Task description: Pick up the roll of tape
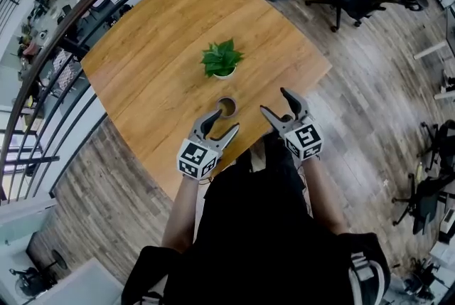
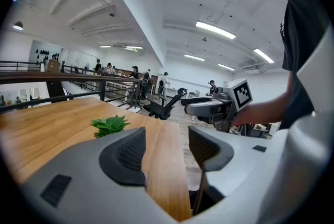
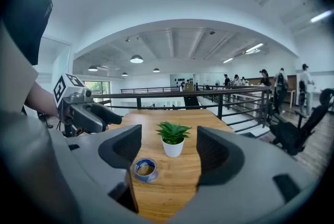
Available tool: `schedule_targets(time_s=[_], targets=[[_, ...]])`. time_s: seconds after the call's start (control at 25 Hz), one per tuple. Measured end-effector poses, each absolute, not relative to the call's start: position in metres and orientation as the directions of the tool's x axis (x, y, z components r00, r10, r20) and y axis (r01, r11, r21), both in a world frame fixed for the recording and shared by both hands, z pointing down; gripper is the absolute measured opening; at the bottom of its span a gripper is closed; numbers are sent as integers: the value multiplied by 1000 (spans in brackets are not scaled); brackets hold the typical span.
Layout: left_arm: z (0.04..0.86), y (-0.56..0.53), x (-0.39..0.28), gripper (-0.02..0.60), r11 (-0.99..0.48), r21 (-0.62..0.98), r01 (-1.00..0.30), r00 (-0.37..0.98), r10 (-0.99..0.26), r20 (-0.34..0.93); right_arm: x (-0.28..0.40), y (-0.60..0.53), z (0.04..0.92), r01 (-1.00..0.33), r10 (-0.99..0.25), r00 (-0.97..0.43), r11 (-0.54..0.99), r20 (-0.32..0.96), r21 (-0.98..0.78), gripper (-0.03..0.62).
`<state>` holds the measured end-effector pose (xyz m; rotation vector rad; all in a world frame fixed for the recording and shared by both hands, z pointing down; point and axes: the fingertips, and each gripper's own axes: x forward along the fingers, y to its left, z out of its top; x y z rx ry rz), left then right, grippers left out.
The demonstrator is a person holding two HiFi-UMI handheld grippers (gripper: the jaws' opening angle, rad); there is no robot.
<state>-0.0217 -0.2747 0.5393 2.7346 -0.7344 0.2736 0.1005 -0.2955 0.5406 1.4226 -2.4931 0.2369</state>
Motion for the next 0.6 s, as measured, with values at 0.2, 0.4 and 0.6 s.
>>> schedule_targets(time_s=[0.2,0.4,0.6], targets=[[550,-282,-21,261,-805,270,-528,846,-470,252,104,-299,552,-858,-810,-488,513,325,-13,337],[565,-291,-19,261,-805,261,-533,838,-461,292,110,-305,560,-864,-806,-483,503,341,-34,337],[600,-291,-17,261,-824,194,-532,814,-435,385,111,-303,568,-861,-794,-486,508,366,-41,337]])
